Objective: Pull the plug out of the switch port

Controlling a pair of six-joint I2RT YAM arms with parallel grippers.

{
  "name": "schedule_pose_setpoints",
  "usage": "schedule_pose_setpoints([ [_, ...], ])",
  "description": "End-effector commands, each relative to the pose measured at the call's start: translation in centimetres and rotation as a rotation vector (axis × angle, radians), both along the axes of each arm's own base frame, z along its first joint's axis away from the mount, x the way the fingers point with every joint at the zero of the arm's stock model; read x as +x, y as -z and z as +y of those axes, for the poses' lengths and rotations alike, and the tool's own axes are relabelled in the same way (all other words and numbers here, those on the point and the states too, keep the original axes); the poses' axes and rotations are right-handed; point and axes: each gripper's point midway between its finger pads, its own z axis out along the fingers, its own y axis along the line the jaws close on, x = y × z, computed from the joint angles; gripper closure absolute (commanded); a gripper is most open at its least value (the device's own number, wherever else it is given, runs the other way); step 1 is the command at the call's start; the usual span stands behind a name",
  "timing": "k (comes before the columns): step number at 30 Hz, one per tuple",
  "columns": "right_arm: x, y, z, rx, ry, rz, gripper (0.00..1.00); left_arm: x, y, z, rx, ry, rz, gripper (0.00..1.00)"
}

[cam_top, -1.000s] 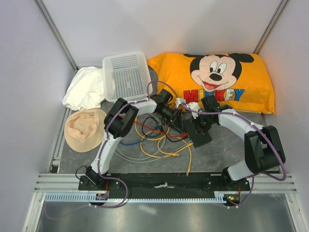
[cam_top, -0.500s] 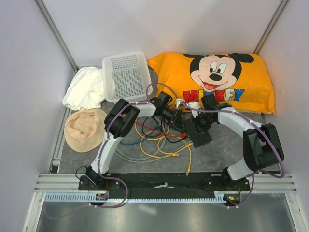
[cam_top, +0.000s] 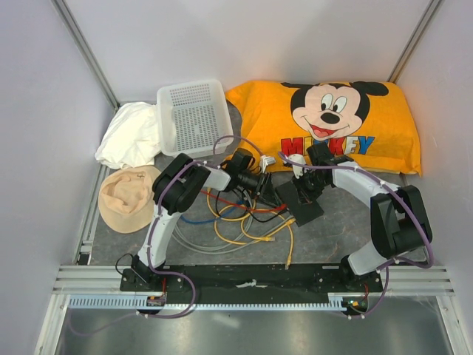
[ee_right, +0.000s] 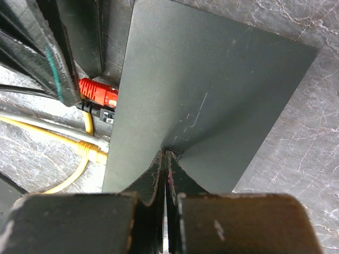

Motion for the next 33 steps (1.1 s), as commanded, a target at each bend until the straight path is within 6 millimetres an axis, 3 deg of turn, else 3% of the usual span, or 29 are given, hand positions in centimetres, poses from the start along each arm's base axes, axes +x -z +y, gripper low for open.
schedule_pose_setpoints([
  [1,0.6,2.3,-0.6,-0.046,0.008,0.006,1.00,1.4,1.5,-0.3,0.041,-0.148,0.009,0.56],
  [8,0.8,2.5,-0.6,-0.046,0.023,0.006,1.00,1.6,1.8,-1.0,0.021,-0.159,0.021,0.57],
  [15,0.9,2.7,-0.6,-0.047,0.032,0.010,1.00,-0.2,1.2,-2.4,-0.015,-0.054,0.012,0.62],
  [22,1.1,2.6,-0.7,-0.047,0.044,0.002,1.00,-1.6,1.5,-1.7,0.023,-0.017,0.005,0.60],
  [33,1.1,2.9,-0.4,-0.034,0.049,0.005,1.00,-1.6,2.4,-1.8,0.037,-0.018,0.036,0.72],
])
